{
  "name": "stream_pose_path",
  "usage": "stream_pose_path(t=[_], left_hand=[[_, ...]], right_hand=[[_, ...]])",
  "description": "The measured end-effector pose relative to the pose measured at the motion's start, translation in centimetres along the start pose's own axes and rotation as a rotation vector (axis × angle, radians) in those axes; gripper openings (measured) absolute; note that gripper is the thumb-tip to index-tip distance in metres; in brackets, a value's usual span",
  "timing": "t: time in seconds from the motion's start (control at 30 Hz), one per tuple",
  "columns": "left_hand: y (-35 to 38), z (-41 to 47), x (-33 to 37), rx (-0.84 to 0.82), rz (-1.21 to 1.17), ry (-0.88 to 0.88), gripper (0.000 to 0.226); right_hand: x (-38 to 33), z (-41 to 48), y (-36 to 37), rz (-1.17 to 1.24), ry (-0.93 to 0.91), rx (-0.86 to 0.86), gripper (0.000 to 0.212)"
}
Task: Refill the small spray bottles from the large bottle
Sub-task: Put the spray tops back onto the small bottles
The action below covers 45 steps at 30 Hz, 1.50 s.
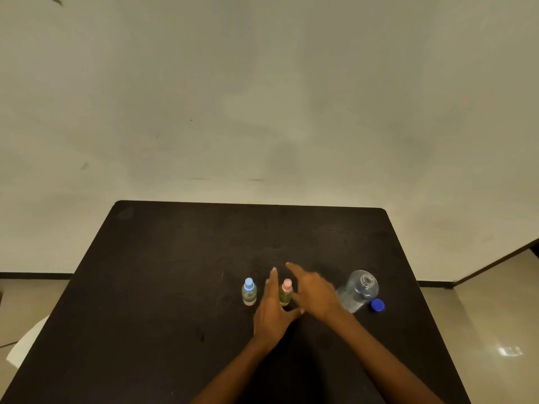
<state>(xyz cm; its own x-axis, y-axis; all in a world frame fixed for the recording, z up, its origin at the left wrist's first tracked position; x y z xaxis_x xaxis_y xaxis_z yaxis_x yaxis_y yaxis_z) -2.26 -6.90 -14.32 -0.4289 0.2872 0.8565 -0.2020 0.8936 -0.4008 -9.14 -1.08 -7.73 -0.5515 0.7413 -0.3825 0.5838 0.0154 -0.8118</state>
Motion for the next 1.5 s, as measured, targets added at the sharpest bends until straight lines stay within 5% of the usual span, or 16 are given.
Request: stream_pose_path(t=[0.07, 0.13, 0.23, 0.43, 0.63, 1.27, 1.37, 1.5], left_hand=[[-1.8, -2.5, 1.5, 0.215, -0.011, 0.046, 0.083], [-3.2, -5.4, 3.0, 0.439, 0.017, 0.105, 0.044], [-0.6, -5.5, 4.6, 0.279, 0.006, 0.151, 0.022], [4.8, 0.2, 4.3, 0.051, -0.058, 0.011, 0.058], [5.3, 1.9, 2.9, 0.065, 0.01, -0.113, 0.025], [4.8, 1.6, 3.5, 0.105, 0.14, -0.07, 0.021], [5.6, 1.6, 4.4, 0.028, 0.12, -0.018, 0.043], [6.4, -0.2, 5.4, 0.059, 0.008, -0.05, 0.068]], right_hand=[[1.3, -0.8, -3.0, 0.025, -0.006, 0.106, 0.049], [2.9, -1.3, -5.0, 0.069, -0.02, 0.151, 0.043], [4.3, -1.1, -4.6, 0.015, -0.018, -0.004, 0.045], [5.0, 0.9, -0.7, -0.247, 0.057, -0.122, 0.031], [5.5, 1.1, 0.0, -0.249, 0.065, -0.07, 0.022], [4.6, -0.2, -0.2, -0.213, 0.115, 0.014, 0.024], [4.1, -1.0, -1.0, -0.221, 0.135, 0.032, 0.042], [3.6, -3.2, -4.5, -0.018, 0.066, 0.094, 0.035]])
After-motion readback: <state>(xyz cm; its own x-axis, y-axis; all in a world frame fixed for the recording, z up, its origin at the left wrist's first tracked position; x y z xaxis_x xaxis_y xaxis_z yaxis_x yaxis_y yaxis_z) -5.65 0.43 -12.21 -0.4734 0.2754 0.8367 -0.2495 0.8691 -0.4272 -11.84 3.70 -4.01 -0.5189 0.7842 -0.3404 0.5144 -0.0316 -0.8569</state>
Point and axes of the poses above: each hand's wrist, its own z-axis towards the middle knuckle, its own y-axis out of the palm, x = y × z, the point moved 10 cm from there along z, towards the middle knuckle, and after that the axes turned 9 degrees about -x, right-handed, at the moved point
